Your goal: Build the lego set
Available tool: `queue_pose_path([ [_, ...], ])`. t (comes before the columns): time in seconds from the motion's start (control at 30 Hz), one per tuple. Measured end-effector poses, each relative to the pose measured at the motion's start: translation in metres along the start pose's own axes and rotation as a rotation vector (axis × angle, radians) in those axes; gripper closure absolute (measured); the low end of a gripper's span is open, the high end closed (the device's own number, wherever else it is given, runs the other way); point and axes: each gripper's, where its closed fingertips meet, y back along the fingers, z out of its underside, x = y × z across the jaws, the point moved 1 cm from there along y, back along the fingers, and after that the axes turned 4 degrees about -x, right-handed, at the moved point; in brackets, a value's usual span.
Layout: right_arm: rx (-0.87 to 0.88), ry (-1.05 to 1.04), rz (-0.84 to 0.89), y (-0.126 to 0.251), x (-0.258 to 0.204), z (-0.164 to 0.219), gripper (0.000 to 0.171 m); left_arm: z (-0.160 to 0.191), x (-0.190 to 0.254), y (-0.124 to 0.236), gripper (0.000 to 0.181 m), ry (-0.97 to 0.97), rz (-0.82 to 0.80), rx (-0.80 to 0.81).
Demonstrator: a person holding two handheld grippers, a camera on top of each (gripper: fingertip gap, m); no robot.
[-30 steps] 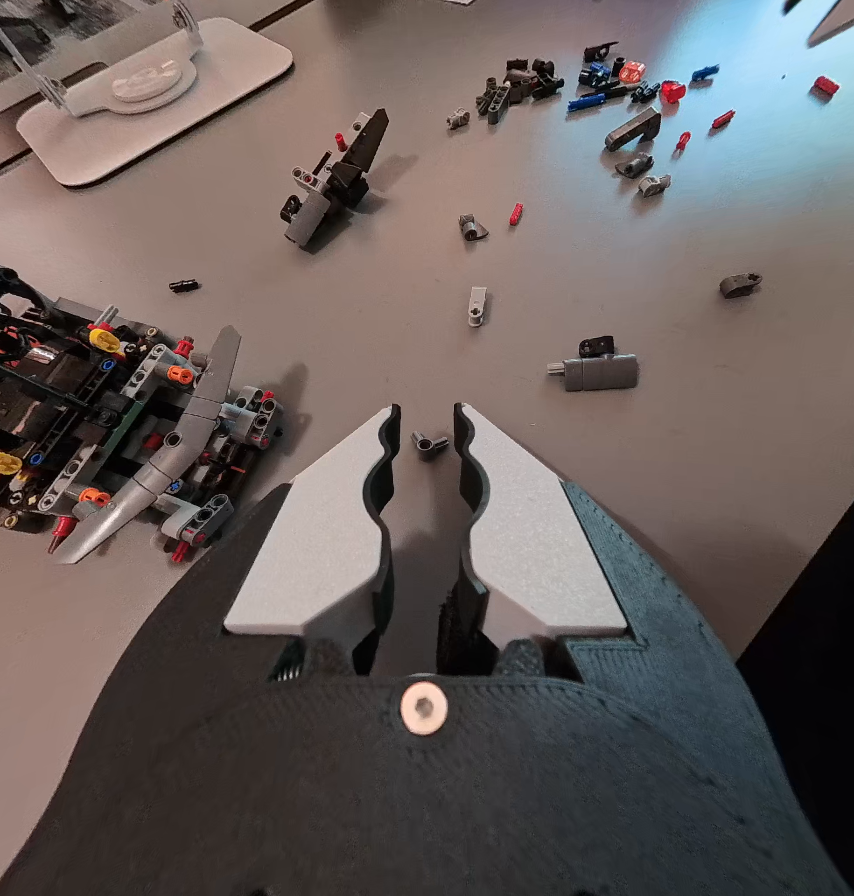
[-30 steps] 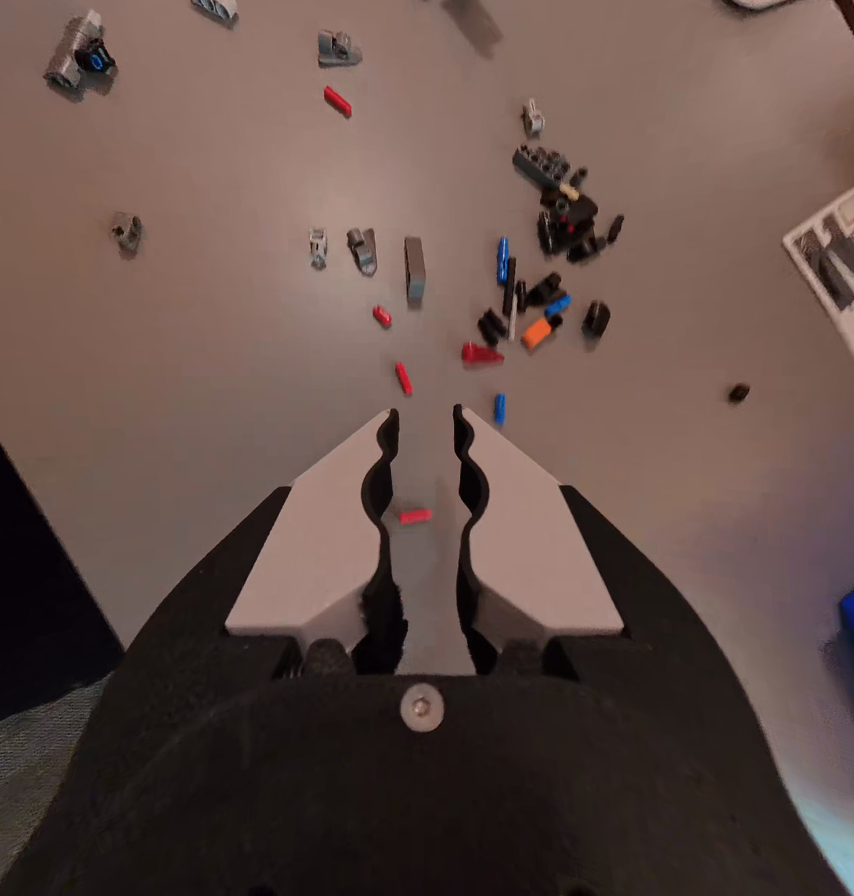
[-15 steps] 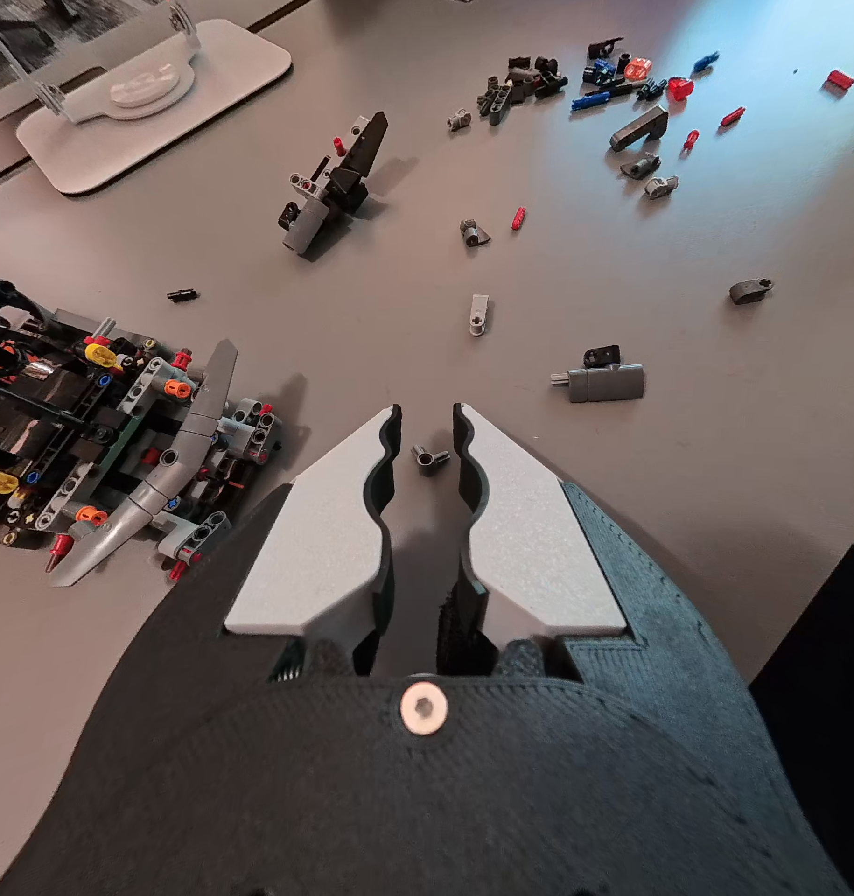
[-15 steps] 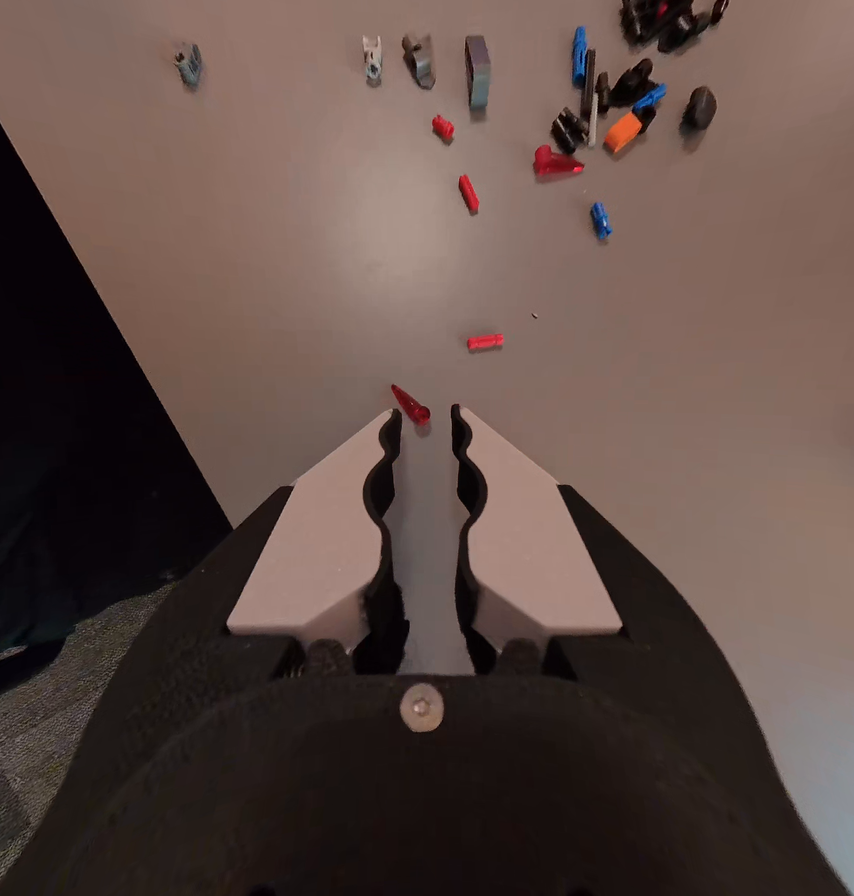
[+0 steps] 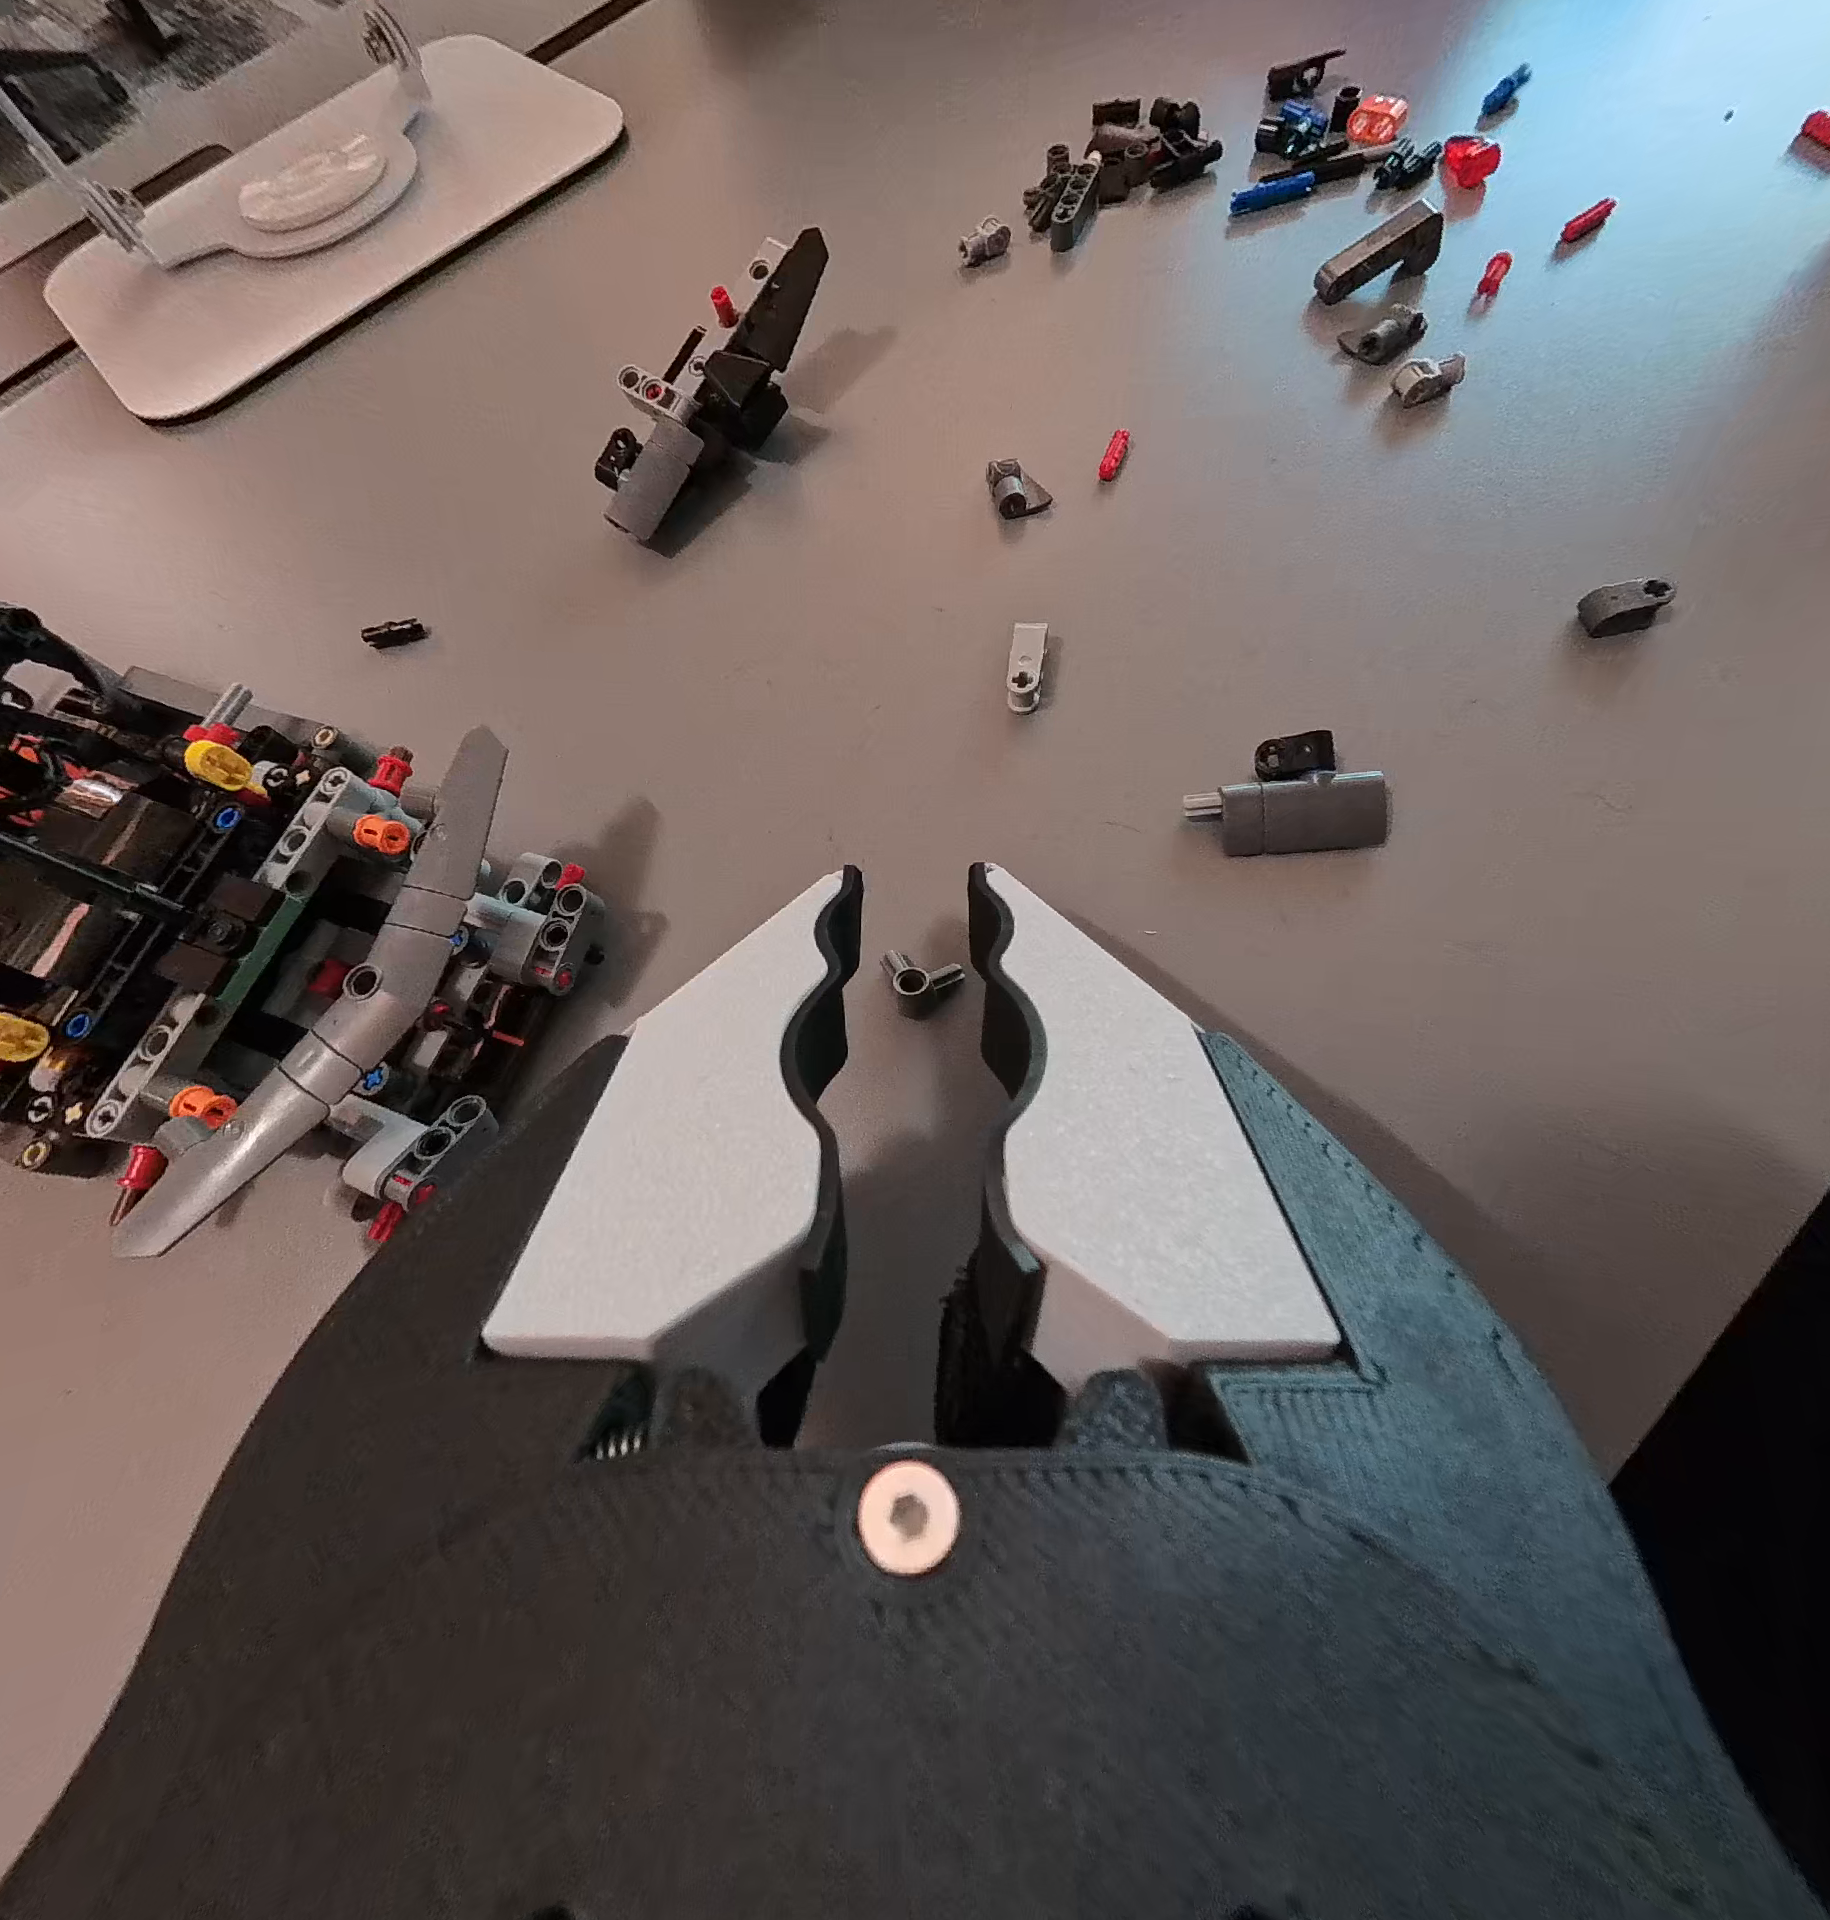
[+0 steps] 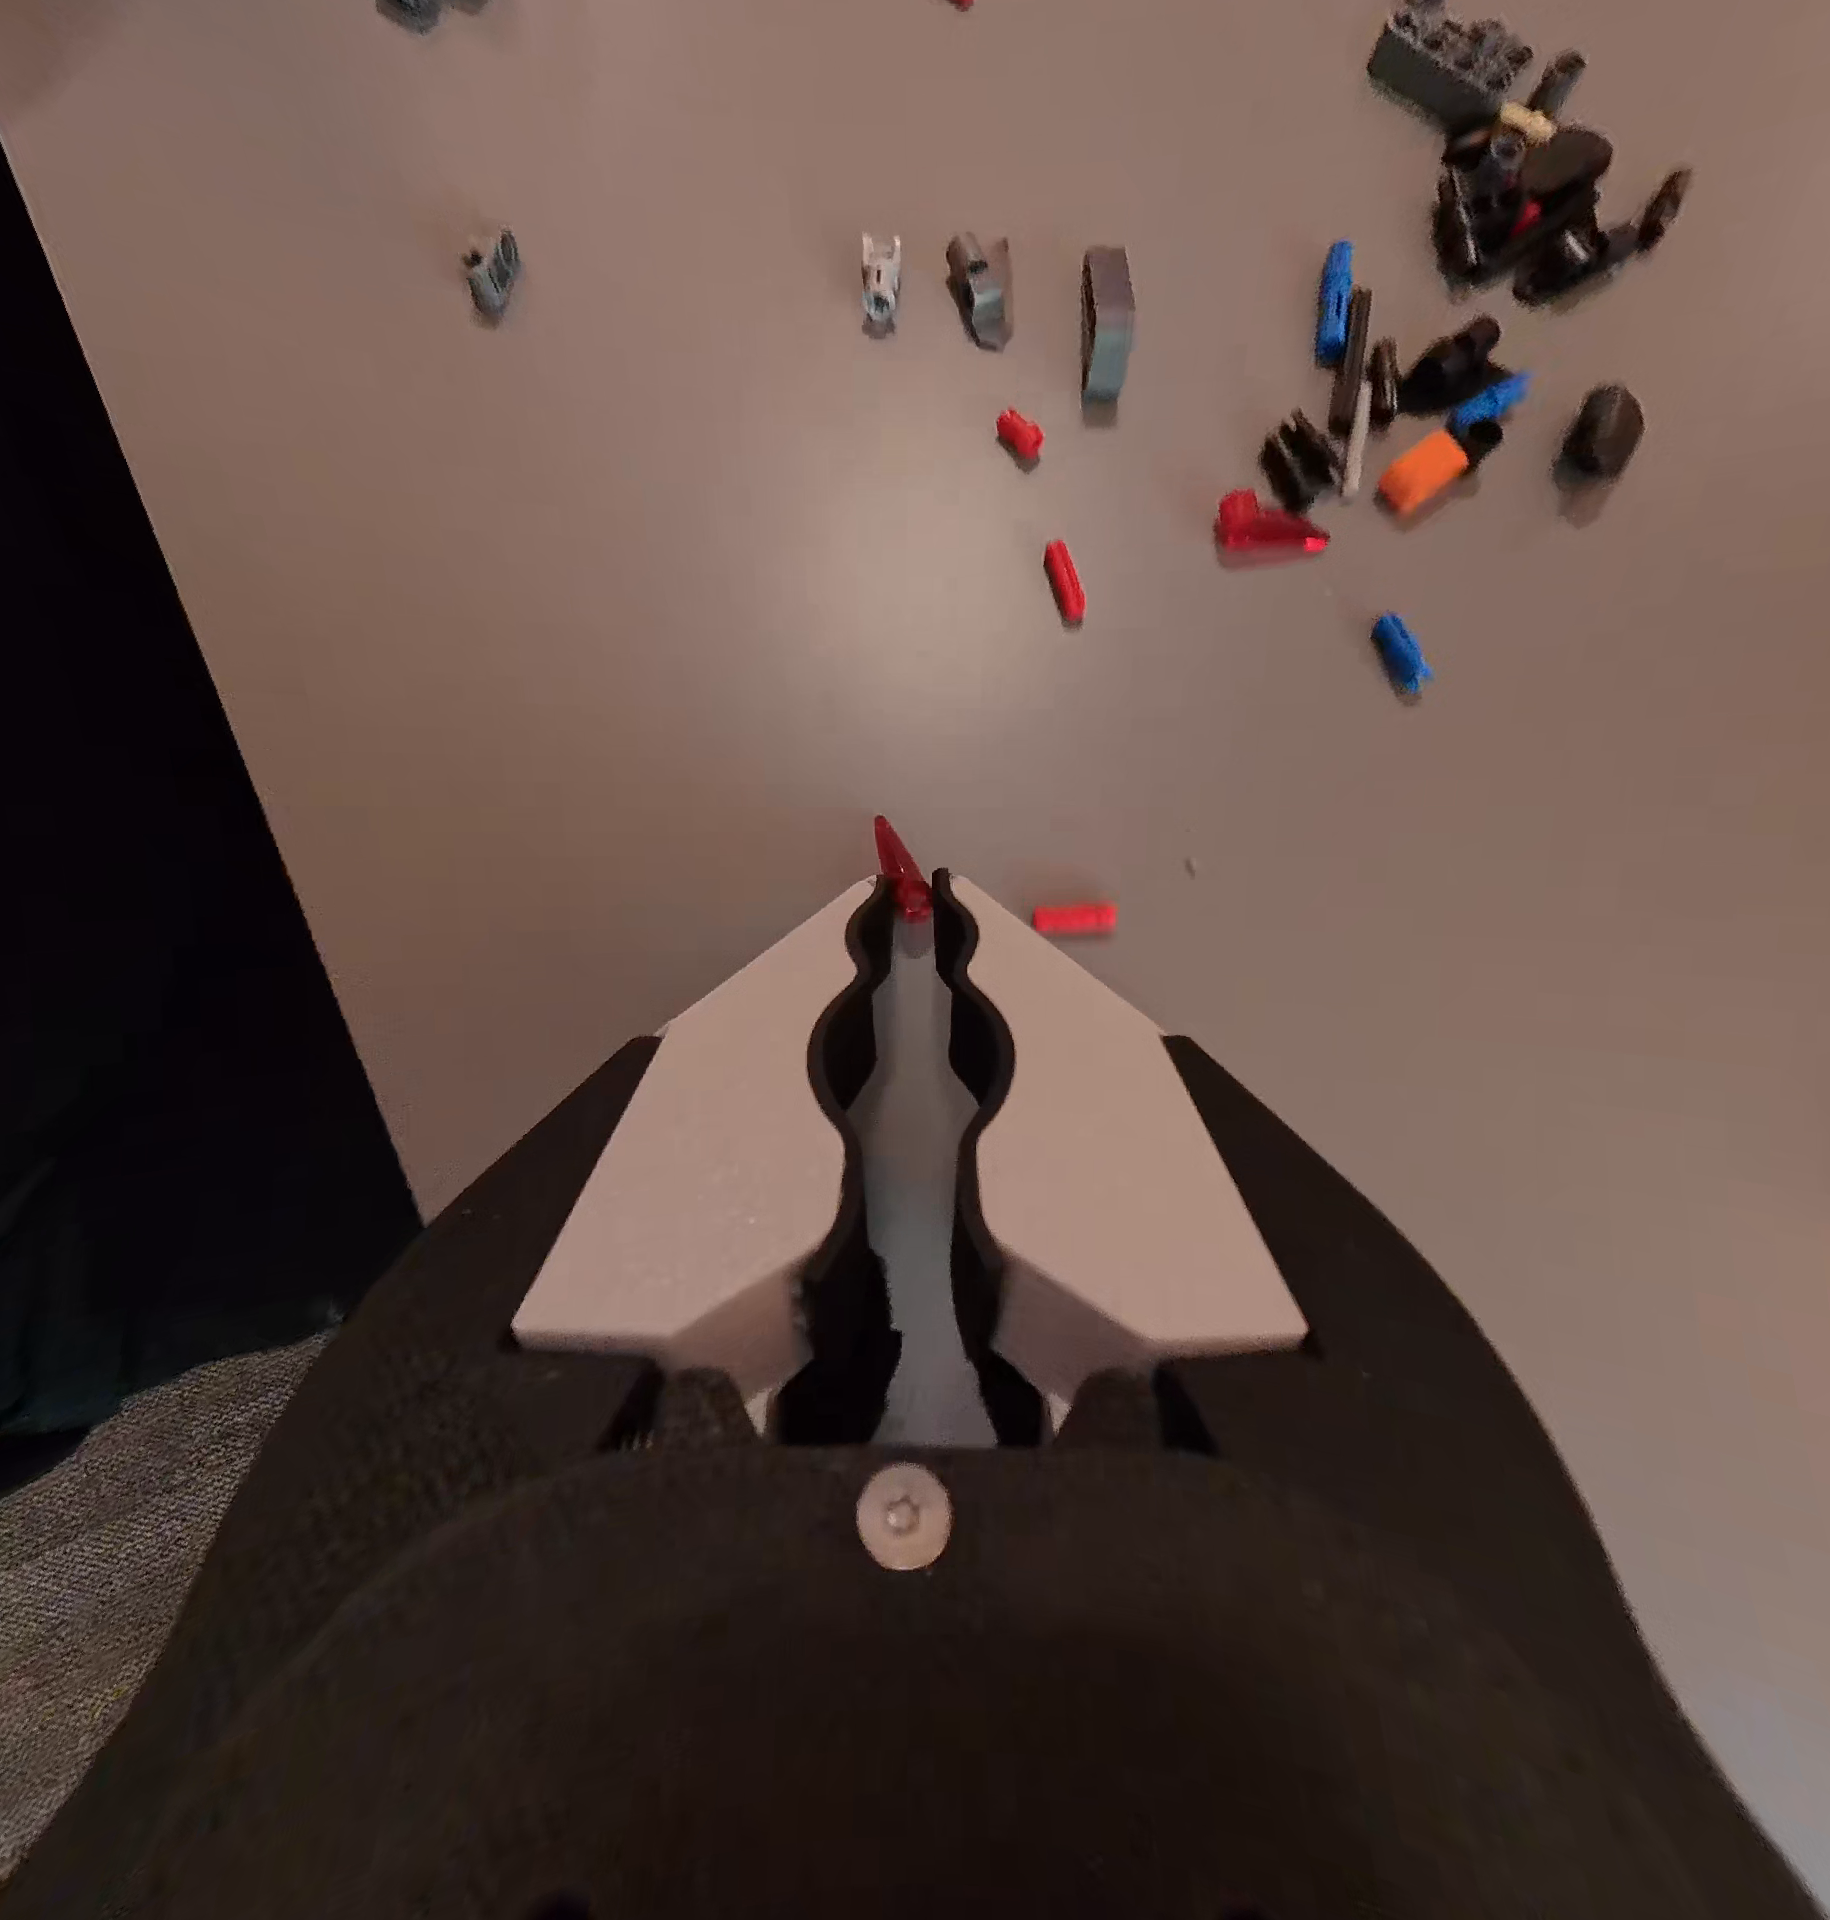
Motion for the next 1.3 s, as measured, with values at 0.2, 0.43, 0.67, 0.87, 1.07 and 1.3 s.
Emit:
queue_pose_path([
  [0.2,0.005,0.072,-0.001,-0.028,0.005,-0.036,0.166,-0.001,-0.001,0.002,0.162,0.006,-0.004,0.011],
  [0.43,0.005,0.081,0.01,-0.036,0.006,-0.051,0.15,-0.001,-0.001,0.003,0.162,0.017,0.01,0.016],
  [0.67,0.095,0.082,0.032,-0.019,-0.002,-0.063,0.155,-0.003,0.001,0.006,0.164,-0.008,-0.009,0.036],
  [0.87,0.213,0.09,-0.017,-0.015,-0.038,-0.089,0.152,-0.007,0.012,0.013,0.164,-0.024,0.017,0.071],
  [1.07,0.282,0.087,-0.073,-0.026,-0.07,-0.111,0.15,-0.011,0.02,0.025,0.164,-0.088,0.013,0.1],
  [1.3,0.28,0.097,-0.067,-0.028,-0.076,-0.114,0.152,-0.007,0.0,0.037,0.172,-0.064,-0.05,0.115],
])
